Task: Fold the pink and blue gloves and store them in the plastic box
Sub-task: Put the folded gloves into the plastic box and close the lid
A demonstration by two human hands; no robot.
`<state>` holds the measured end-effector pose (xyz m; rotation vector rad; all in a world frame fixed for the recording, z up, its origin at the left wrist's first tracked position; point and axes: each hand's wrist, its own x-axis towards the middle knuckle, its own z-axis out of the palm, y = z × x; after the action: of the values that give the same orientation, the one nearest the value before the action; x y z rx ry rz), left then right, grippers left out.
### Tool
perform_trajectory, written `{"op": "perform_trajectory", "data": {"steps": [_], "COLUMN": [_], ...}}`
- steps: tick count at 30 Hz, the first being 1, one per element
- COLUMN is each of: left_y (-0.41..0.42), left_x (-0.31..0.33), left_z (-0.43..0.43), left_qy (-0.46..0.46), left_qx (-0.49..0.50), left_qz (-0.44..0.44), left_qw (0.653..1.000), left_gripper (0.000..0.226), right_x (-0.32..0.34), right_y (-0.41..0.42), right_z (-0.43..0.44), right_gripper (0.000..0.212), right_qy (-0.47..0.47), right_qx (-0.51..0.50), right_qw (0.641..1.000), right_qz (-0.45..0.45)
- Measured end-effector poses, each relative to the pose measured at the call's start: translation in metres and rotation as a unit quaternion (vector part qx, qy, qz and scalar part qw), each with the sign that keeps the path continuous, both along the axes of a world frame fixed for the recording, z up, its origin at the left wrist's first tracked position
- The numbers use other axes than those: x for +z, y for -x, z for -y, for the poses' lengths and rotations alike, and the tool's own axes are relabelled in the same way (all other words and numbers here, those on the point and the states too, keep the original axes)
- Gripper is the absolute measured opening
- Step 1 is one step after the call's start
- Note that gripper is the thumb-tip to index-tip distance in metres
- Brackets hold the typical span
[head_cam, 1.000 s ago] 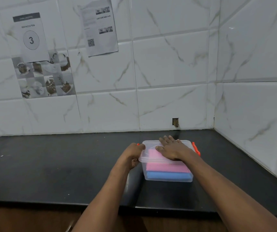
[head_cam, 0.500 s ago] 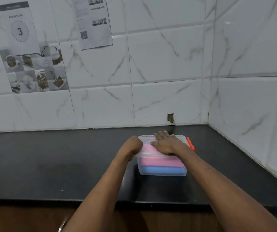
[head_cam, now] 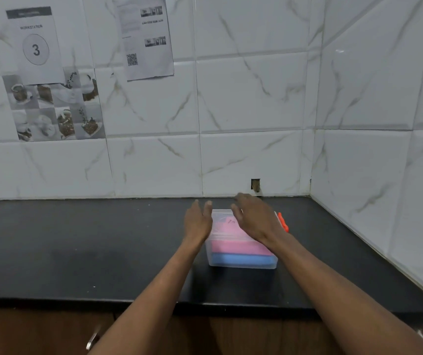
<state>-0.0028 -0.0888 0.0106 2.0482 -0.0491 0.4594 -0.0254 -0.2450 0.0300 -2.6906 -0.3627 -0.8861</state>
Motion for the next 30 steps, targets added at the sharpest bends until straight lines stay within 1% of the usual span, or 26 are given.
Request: {"op": "perform_trajectory", "data": {"steps": [1, 3, 5, 6, 8, 10, 11, 13, 16, 18, 21, 25, 30], "left_y": [0.007, 0.021, 0.031, 0.036, 0.043, 0.048, 0.049, 0.05, 0.05, 0.05, 0.052, 0.049, 0.031], "left_x": [0.0, -0.004, -0.014, -0.021, -0.035, -0.047, -0.052, -0.058, -0.062, -0.065, -0.067, -0.068, -0.066], "left_z": [-0.002, -0.01, -0.019, -0.023, -0.028, -0.028, -0.027, -0.023, -0.019, -0.019, -0.02, -0.02, -0.018], "left_qy": [0.002, -0.008, -0.064, -0.091, -0.104, -0.098, -0.093, -0.061, -0.044, -0.053, -0.059, -0.068, -0.071], "left_qx": [-0.012, -0.066, -0.106, -0.111, -0.114, -0.119, -0.12, -0.12, -0.11, -0.106, -0.107, -0.098, -0.087], "left_qz": [0.032, 0.094, 0.117, 0.116, 0.097, 0.076, 0.069, 0.075, 0.092, 0.094, 0.092, 0.101, 0.108], "left_qw": [0.999, 0.993, 0.985, 0.983, 0.983, 0.985, 0.986, 0.988, 0.989, 0.988, 0.988, 0.988, 0.988], "left_gripper": [0.062, 0.066, 0.071, 0.075, 0.083, 0.09, 0.091, 0.086, 0.076, 0.071, 0.067, 0.067, 0.064], "right_x": [0.001, 0.0, -0.004, -0.009, -0.022, -0.04, -0.049, -0.064, -0.078, -0.082, -0.085, -0.087, -0.086], "right_y": [0.006, 0.019, 0.029, 0.035, 0.045, 0.054, 0.057, 0.061, 0.06, 0.059, 0.056, 0.051, 0.028], "right_z": [0.003, 0.016, 0.037, 0.049, 0.07, 0.082, 0.085, 0.086, 0.079, 0.073, 0.072, 0.073, 0.069], "right_gripper": [0.029, 0.029, 0.035, 0.042, 0.064, 0.081, 0.084, 0.079, 0.057, 0.049, 0.047, 0.046, 0.046], "right_qy": [-0.005, -0.027, -0.06, -0.081, -0.111, -0.128, -0.132, -0.146, -0.191, -0.197, -0.203, -0.195, -0.203], "right_qx": [0.013, 0.024, 0.002, -0.014, -0.033, -0.018, 0.0, 0.037, 0.067, 0.068, 0.067, 0.064, 0.052], "right_qw": [0.999, 0.995, 0.994, 0.994, 0.993, 0.988, 0.986, 0.983, 0.978, 0.978, 0.976, 0.977, 0.974], "right_qz": [0.043, 0.093, 0.094, 0.071, -0.009, -0.079, -0.1, -0.108, -0.058, -0.034, -0.041, -0.057, -0.089]}}
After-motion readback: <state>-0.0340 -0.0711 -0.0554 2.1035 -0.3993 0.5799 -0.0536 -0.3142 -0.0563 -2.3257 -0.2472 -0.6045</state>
